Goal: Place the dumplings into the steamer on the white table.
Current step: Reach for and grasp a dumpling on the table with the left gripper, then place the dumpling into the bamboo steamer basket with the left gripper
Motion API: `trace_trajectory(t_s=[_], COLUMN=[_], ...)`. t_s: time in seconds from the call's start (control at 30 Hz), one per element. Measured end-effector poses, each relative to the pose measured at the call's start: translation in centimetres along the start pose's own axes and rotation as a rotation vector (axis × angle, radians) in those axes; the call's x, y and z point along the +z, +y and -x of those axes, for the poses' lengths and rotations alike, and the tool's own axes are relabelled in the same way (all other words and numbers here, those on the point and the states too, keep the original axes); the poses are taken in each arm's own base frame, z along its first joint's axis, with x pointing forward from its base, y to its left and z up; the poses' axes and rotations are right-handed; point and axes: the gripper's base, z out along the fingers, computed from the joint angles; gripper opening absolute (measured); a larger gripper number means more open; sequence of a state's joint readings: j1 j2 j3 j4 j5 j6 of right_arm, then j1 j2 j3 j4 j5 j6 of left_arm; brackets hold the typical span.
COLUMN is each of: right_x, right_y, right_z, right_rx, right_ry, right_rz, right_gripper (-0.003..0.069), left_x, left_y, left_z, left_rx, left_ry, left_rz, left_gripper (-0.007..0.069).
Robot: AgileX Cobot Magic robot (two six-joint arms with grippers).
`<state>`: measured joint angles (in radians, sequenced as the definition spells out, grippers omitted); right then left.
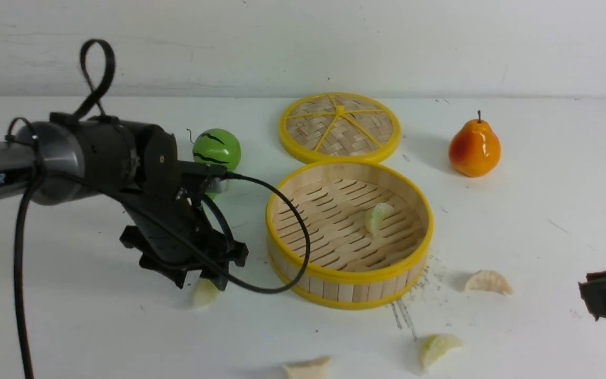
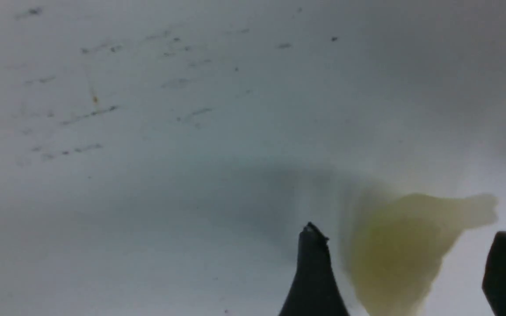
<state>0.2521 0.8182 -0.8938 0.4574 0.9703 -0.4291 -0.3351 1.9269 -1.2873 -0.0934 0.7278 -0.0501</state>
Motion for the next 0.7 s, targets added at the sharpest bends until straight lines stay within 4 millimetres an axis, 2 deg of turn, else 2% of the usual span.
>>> trace_trajectory(t_s=[0.07, 0.13, 0.17, 0.2, 0.27, 0.33, 0.43, 0.57, 0.6, 0.67, 0.7], right_x=[0.0, 0.0, 0.0, 0.0, 0.0, 0.0, 0.0, 0.0, 0.0, 0.1, 0.2], right_y=[0.0, 0.0, 0.0, 0.0, 0.0, 0.0, -0.1, -0.1, -0.1, -0.2, -0.2], right_z=[0.0, 0.0, 0.0, 0.0, 0.0, 0.0, 0.1, 0.3, 0.3, 0.3, 0.3], right_rx=[0.000, -0.001, -0.001, -0.001, -0.001, -0.001, -0.001, -0.001, -0.001, 0.000, 0.002], right_ry=[0.000, 0.001, 0.001, 0.000, -0.001, -0.003, -0.013, -0.027, -0.028, -0.027, -0.022], right_rz=[0.000, -0.002, -0.002, -0.002, -0.001, -0.003, -0.008, -0.015, -0.015, -0.015, -0.014], right_gripper=[0.0062, 0.0062, 0.0062, 0.0064, 0.0064, 0.0067, 0.0071, 0.0076, 0.0076, 0.0077, 0.0080], left_x=[1.0, 1.0, 1.0, 0.9, 0.7, -0.6, -4.0, -9.2, -9.4, -10.6, -10.5], left_y=[0.1, 0.0, 0.0, 0.0, -0.1, -0.7, -2.9, -7.9, -8.2, -10.4, -12.0], left_z=[-0.2, -0.1, -0.1, 0.1, 0.2, 1.3, 3.8, 6.8, 6.9, 7.8, 8.4], left_rx=[-0.023, -0.051, -0.051, -0.060, -0.065, -0.087, -0.072, 0.016, 0.020, 0.043, 0.042], left_ry=[0.027, 0.019, 0.019, 0.023, 0.033, 0.045, -0.035, -0.191, -0.199, -0.250, -0.277], left_rz=[0.001, -0.003, -0.003, -0.005, -0.010, -0.043, -0.111, -0.212, -0.216, -0.260, -0.288], left_gripper=[0.0433, 0.0319, 0.0319, 0.0227, 0.0231, 0.0242, 0.0242, 0.0242, 0.0242, 0.0242, 0.0242])
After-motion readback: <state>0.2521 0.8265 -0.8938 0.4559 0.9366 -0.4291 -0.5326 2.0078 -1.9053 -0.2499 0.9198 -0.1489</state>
